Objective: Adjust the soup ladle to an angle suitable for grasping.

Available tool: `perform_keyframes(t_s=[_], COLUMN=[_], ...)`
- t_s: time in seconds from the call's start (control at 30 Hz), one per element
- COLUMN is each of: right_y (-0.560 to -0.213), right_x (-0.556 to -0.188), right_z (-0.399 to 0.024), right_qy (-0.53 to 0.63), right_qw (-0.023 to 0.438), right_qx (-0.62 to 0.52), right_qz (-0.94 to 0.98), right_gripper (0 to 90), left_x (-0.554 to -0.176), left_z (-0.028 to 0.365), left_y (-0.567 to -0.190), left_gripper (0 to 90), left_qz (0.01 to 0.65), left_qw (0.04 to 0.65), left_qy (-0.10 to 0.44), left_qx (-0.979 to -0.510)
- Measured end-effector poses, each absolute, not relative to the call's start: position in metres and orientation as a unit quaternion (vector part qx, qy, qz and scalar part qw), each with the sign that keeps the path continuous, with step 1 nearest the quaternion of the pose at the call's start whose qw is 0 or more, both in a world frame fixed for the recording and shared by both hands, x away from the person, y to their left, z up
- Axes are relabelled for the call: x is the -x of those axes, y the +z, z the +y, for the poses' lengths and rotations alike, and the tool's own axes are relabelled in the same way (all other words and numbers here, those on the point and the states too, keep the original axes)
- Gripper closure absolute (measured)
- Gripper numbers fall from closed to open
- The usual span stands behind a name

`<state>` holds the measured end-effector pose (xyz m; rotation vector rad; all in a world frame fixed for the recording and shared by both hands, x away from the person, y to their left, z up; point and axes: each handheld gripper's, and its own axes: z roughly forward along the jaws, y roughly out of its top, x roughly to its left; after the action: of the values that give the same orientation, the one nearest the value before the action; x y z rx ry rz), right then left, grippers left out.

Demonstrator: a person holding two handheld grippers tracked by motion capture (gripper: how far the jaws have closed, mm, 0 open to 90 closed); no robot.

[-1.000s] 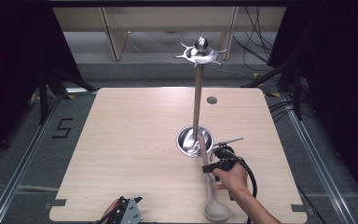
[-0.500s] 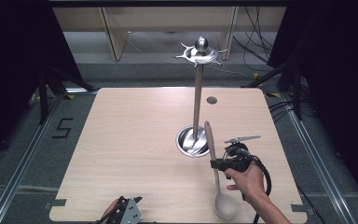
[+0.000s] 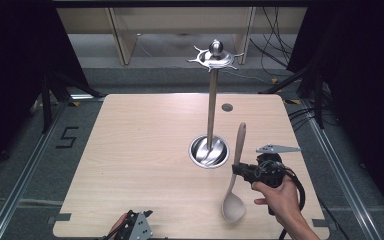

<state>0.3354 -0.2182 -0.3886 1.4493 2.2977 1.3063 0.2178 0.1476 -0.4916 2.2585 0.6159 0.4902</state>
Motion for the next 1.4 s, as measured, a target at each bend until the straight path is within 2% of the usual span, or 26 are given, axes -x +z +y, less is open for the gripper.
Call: perform_keyframes(t_s=[0.07, 0.1, 0.17, 0.2, 0.4, 0.53, 0.57, 0.83, 1.3, 1.4], right_y=[-0.384, -0.383, -0.377, -0.375, -0.355, -0.341, -0.337, -0.313, -0.28, -0.277], right_x=[-0.333, -0.335, -0.334, -0.336, -0.338, -0.344, -0.343, -0.357, -0.376, -0.379], right_z=[-0.216, -0.217, -0.216, -0.217, -0.213, -0.212, -0.211, -0.206, -0.2, -0.198], right_qy=[0.451, 0.455, 0.466, 0.468, 0.483, 0.486, 0.486, 0.477, 0.466, 0.461], right_qw=[0.054, 0.069, 0.068, 0.086, 0.099, 0.132, 0.124, 0.172, 0.198, 0.189], right_qx=[-0.485, -0.477, -0.473, -0.463, -0.451, -0.427, -0.433, -0.401, -0.387, -0.396], right_qz=[0.747, 0.749, 0.745, 0.748, 0.744, 0.751, 0.749, 0.763, 0.771, 0.771], right_gripper=[77.7, 77.7, 77.7, 77.7, 77.7, 77.7, 77.7, 77.7, 77.7, 77.7], left_x=[-0.218, -0.218, -0.218, -0.218, -0.218, -0.218, -0.218, -0.218, -0.219, -0.219], left_z=[0.148, 0.148, 0.148, 0.148, 0.148, 0.149, 0.149, 0.149, 0.15, 0.15], left_y=[-0.491, -0.491, -0.491, -0.491, -0.491, -0.491, -0.491, -0.491, -0.491, -0.491], left_gripper=[15.1, 15.1, 15.1, 15.1, 15.1, 15.1, 15.1, 15.1, 15.1, 15.1], left_qz=[0.24, 0.24, 0.239, 0.239, 0.24, 0.242, 0.242, 0.242, 0.242, 0.241], left_qw=[0.366, 0.366, 0.364, 0.365, 0.371, 0.367, 0.368, 0.367, 0.368, 0.367], left_qy=[0.191, 0.191, 0.196, 0.196, 0.193, 0.192, 0.191, 0.192, 0.187, 0.188], left_qx=[-0.879, -0.879, -0.878, -0.878, -0.876, -0.877, -0.877, -0.877, -0.878, -0.879])
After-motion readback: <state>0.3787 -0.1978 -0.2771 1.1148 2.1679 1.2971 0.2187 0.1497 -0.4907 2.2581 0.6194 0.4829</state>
